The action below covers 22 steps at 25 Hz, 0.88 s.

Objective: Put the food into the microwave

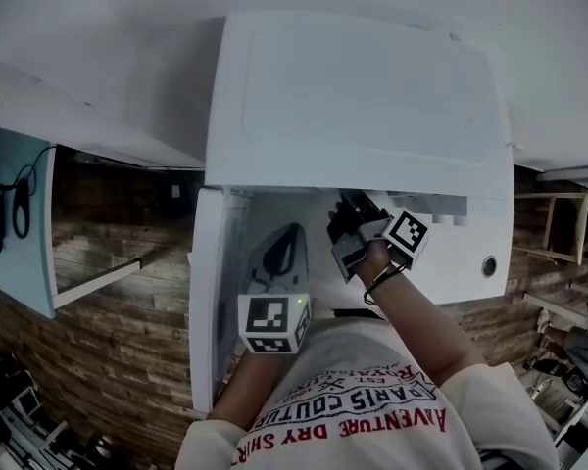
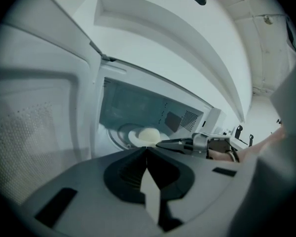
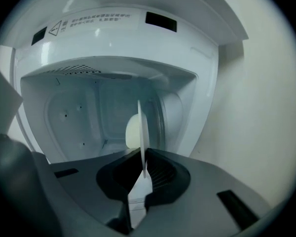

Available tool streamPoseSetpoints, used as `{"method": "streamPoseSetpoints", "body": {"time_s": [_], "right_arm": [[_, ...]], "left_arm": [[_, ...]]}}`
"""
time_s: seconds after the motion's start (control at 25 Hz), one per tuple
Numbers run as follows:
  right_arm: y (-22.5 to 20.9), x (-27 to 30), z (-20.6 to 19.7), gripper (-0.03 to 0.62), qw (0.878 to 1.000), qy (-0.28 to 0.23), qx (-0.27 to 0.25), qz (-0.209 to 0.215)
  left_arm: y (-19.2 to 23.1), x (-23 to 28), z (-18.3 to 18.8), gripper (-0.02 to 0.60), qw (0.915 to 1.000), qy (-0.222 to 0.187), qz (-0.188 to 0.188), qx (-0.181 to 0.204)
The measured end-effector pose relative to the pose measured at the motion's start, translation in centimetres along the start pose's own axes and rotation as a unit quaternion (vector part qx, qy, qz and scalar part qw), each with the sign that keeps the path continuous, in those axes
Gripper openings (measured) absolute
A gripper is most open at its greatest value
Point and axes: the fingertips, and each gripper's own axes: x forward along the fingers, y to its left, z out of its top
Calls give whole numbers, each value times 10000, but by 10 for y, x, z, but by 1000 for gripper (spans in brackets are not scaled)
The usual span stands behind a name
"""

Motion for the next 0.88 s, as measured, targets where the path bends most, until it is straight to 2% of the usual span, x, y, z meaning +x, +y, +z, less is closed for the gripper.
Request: {"method": "streamPoseSetpoints", "body": {"time_s": [0.12, 0.32, 0.44, 0.56, 0.68, 0.76, 0.8, 0.88], "right_arm": [[3, 4, 0, 28, 9998, -22, -183, -113], [10, 12, -3, 29, 9956, 97, -720, -585], [13, 13, -4, 38, 9891, 135, -1267, -735], [20, 15, -7, 72, 9785, 245, -1928, -694], [26, 16, -12, 141, 9728, 458, -2194, -588], [28, 15, -12, 174, 9610, 611, -2625, -620], [28, 14, -13, 191, 9493, 707, -2985, -682], [26, 11, -14, 207, 9120, 985, -3880, -893]], "left_arm": [[1, 0, -1, 6, 10000, 24, -10, -2], [-1, 1, -1, 6, 9999, 64, -110, 25], [-7, 1, -2, 6, 9997, 75, -213, 22], [-8, 0, -1, 6, 9996, 65, -276, -1], [-6, -1, 1, 6, 9996, 21, -274, -15], [-3, -3, 3, 6, 9996, 8, -258, -69], [-1, -3, 4, 6, 9996, 0, -257, -120], [0, -4, 6, 6, 9994, -22, -267, -218]]}}
